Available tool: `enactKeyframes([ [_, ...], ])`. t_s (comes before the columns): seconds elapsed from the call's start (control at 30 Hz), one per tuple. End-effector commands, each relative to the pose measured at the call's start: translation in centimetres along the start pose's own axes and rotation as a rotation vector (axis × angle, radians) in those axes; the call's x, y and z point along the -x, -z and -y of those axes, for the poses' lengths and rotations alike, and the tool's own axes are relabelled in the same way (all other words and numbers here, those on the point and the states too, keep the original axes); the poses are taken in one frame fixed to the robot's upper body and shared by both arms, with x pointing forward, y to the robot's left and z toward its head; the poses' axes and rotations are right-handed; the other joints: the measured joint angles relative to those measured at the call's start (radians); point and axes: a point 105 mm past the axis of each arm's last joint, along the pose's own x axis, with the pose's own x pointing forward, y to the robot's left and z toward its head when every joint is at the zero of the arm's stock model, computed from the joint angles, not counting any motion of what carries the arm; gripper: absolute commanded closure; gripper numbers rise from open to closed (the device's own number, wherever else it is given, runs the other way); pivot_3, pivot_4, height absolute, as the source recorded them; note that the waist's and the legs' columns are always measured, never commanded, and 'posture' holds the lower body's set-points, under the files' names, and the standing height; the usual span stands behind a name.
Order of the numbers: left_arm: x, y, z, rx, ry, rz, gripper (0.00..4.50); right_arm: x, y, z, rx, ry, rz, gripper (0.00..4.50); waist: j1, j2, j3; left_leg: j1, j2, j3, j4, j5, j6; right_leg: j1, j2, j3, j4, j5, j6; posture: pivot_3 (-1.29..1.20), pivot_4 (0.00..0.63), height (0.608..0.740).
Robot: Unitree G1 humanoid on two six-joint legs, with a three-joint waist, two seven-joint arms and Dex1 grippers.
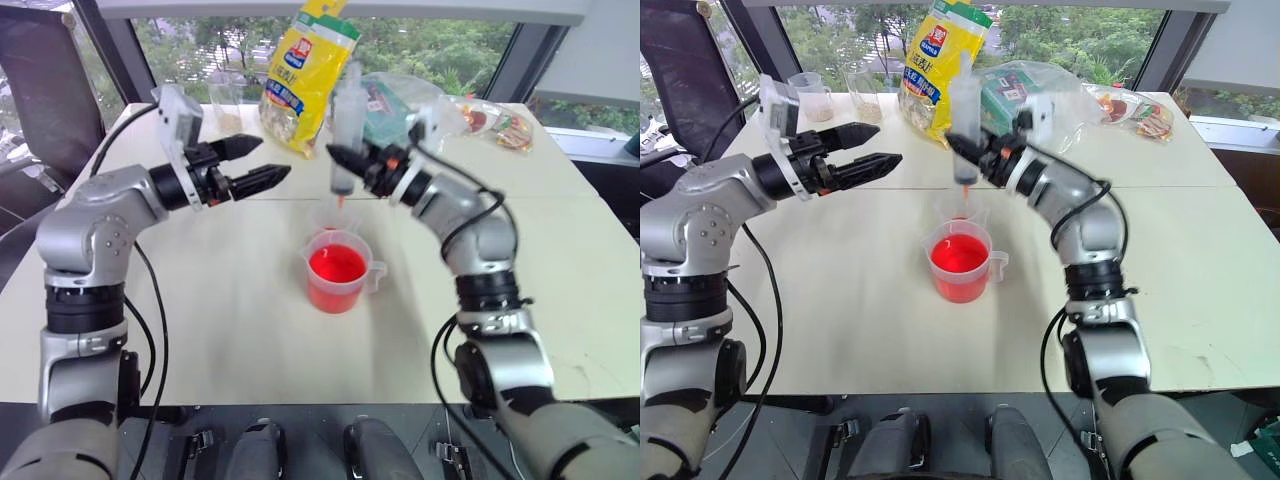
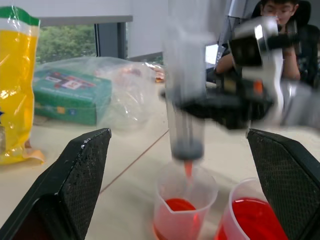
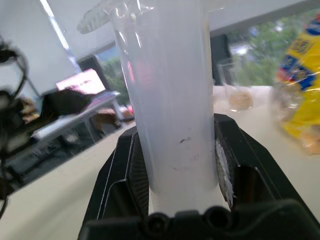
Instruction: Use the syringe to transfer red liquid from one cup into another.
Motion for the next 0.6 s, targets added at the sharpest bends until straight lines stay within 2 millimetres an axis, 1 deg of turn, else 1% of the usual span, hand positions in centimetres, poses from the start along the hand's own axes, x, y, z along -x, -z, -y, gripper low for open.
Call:
enactKeyframes([
  [0.03, 0.3, -0.5, 0.9, -0.032, 0.0, 0.028, 0.04, 1.3, -3.6, 1.9, -0.048, 0.142, -0.09, 3.08, 0.0, 0.0, 0.0, 0.0, 0.0, 0.0, 0.0, 0.0, 0.0, 0.0, 0.0, 0.0, 0.0, 0.0, 0.0, 0.0, 0.15, 0.74],
  [0.1, 0.4, 0.2, 1.3, -0.025, -0.001, 0.018, 0.04, 3.0, -3.0, 4.2, -0.024, 0.293, -0.253, 3.08, 0.002, 0.0, 0.0, 0.0, 0.0, 0.0, -0.001, 0.0, 0.0, 0.0, 0.0, 0.0, -0.001, 0.0, 0.0, 0.0, 0.15, 0.74],
  [0.17, 0.6, 0.7, 1.7, -0.007, 0.002, 0.016, 0.04, 4.9, -2.4, 5.8, 0.0, 0.374, -0.359, 3.08, 0.004, 0.0, 0.0, 0.0, 0.0, 0.0, -0.001, -0.001, 0.001, 0.0, -0.001, 0.0, -0.002, 0.0, 0.0, 0.0, 0.15, 0.74],
  [0.23, 0.7, 1.2, 2.1, -0.002, 0.004, 0.008, 0.04, 7.2, -0.6, 7.0, 0.002, 0.442, -0.516, 3.08, 0.004, 0.0, 0.0, -0.001, 0.0, 0.0, -0.001, -0.001, 0.002, 0.0, -0.001, 0.0, -0.003, 0.0, 0.0, 0.0, 0.15, 0.74],
  [0.27, 0.8, 1.3, 2.3, 0.002, 0.005, 0.007, 0.04, 8.3, 0.3, 7.5, -0.007, 0.467, -0.588, 3.08, 0.003, 0.0, 0.0, -0.001, 0.0, 0.0, -0.002, -0.001, 0.002, 0.0, -0.001, 0.0, -0.004, 0.0, 0.0, 0.0, 0.15, 0.74],
  [0.4, 0.9, 1.5, 2.6, 0.019, 0.002, 0.01, 0.04, 11.9, 3.2, 8.7, -0.038, 0.559, -0.804, 3.08, -0.001, 0.0, 0.0, -0.001, 0.0, 0.001, -0.002, -0.001, 0.002, 0.0, 0.0, 0.001, -0.004, 0.0, 0.0, 0.0, 0.15, 0.74],
  [0.5, 0.9, 1.8, 2.7, 0.02, -0.003, 0.004, 0.04, 13.9, 4.9, 9.5, -0.07, 0.617, -0.906, 3.08, -0.003, 0.0, 0.0, -0.001, 0.0, 0.001, -0.002, -0.001, 0.002, -0.001, 0.001, 0.001, -0.004, 0.0, 0.0, 0.0, 0.15, 0.74],
  [0.6, 0.9, 1.9, 2.8, 0.024, -0.009, 0.002, 0.04, 15.4, 6.7, 10.4, -0.106, 0.671, -0.966, 3.08, -0.001, 0.0, 0.0, -0.001, 0.0, 0.001, -0.002, -0.001, 0.002, -0.001, 0.001, 0.001, -0.004, 0.0, 0.0, 0.0, 0.15, 0.74],
])
